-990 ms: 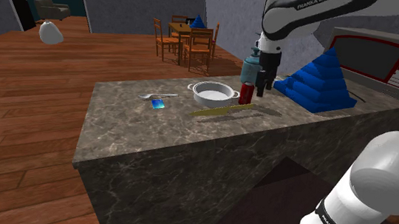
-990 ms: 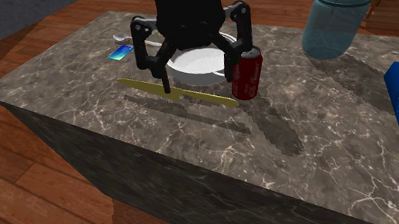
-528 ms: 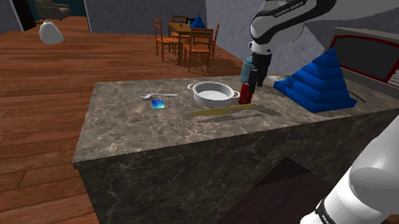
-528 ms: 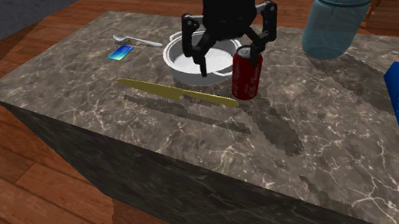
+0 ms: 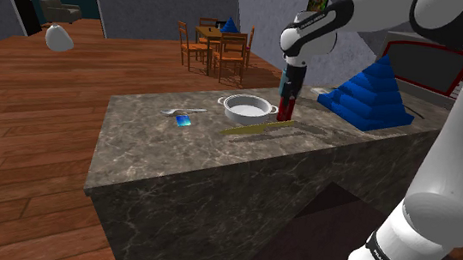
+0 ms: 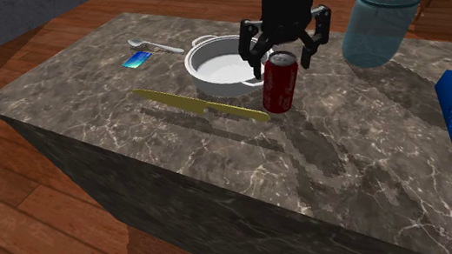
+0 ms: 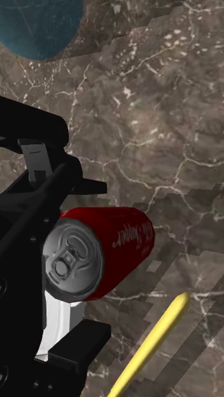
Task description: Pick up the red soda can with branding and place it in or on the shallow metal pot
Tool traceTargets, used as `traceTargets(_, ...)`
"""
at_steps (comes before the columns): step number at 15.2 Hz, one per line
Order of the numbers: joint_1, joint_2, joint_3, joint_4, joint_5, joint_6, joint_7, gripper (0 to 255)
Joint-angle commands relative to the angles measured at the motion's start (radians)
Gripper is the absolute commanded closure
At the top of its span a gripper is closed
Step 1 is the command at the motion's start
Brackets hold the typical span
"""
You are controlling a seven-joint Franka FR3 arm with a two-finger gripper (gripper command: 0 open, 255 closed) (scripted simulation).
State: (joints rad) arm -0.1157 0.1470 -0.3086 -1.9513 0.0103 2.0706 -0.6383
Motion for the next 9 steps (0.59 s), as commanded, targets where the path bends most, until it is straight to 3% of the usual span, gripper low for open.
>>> traceTargets(1, -0.003, 0.019, 0.0, -0.001, 0.007, 0.021, -0.006, 0)
traceTargets(9, -0.006, 0.045, 0.002, -0.033, 0.017, 0.078, -0.013, 0)
